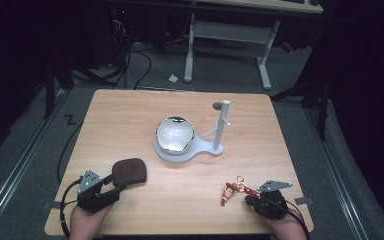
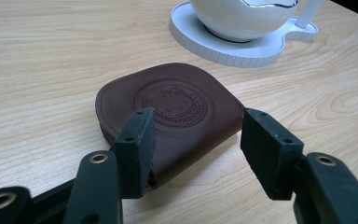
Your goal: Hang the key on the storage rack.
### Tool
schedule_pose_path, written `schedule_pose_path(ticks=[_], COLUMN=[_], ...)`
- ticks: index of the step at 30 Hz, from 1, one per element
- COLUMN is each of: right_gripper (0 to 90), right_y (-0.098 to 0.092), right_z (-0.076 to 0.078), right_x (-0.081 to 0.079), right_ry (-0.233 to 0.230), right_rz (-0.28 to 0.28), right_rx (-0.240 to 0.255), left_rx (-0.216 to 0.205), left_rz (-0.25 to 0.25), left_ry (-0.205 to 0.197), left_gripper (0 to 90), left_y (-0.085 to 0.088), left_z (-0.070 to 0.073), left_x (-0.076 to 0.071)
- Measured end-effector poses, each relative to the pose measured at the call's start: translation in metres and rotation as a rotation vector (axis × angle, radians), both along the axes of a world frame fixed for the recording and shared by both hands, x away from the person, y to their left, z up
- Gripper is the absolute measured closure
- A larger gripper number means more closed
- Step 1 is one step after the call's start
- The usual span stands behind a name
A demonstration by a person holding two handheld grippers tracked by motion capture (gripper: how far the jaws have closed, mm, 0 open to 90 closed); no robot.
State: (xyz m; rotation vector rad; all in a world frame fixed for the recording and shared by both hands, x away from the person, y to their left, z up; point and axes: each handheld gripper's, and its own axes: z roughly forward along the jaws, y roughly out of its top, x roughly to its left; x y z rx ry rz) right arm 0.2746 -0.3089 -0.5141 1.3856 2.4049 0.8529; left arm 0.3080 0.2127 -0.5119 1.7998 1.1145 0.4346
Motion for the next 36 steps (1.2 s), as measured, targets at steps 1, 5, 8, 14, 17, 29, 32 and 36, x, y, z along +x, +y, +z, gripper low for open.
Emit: schedule_pose_path(ticks=[1,5,8,14,17,29,32,36], right_gripper=[85.9,84.0,82.9,80.9,79.9,79.4,79.4,80.0], right_y=[-0.001,-0.008,-0.012,-0.003,0.005,0.083,0.098,0.093], right_z=[0.000,0.000,0.000,0.002,0.007,0.034,0.017,0.006], right_x=[0.004,0.027,0.048,0.086,0.089,0.040,0.038,0.034], right_ry=[-0.003,-0.018,-0.023,-0.012,-0.011,-0.044,-0.005,0.037], right_rz=[-0.011,-0.064,-0.099,-0.104,-0.084,0.124,0.153,0.162], right_rx=[0.003,-0.024,-0.027,-0.062,-0.088,-0.027,-0.085,-0.101], left_rx=[0.000,-0.002,-0.002,-0.008,-0.006,-0.006,-0.006,-0.010], left_rz=[0.000,-0.003,-0.006,-0.016,-0.018,-0.022,-0.022,-0.020], left_ry=[0.000,0.004,0.003,0.014,0.017,0.020,0.017,0.017], left_gripper=[45.2,45.2,45.2,45.2,45.2,45.1,45.1,45.1], left_y=[0.000,0.001,0.001,0.002,0.003,0.003,0.004,0.005], left_z=[0.000,-0.001,-0.001,-0.002,-0.003,-0.003,-0.002,-0.003], left_x=[0.000,0.000,0.001,0.003,0.003,0.005,0.003,0.003])
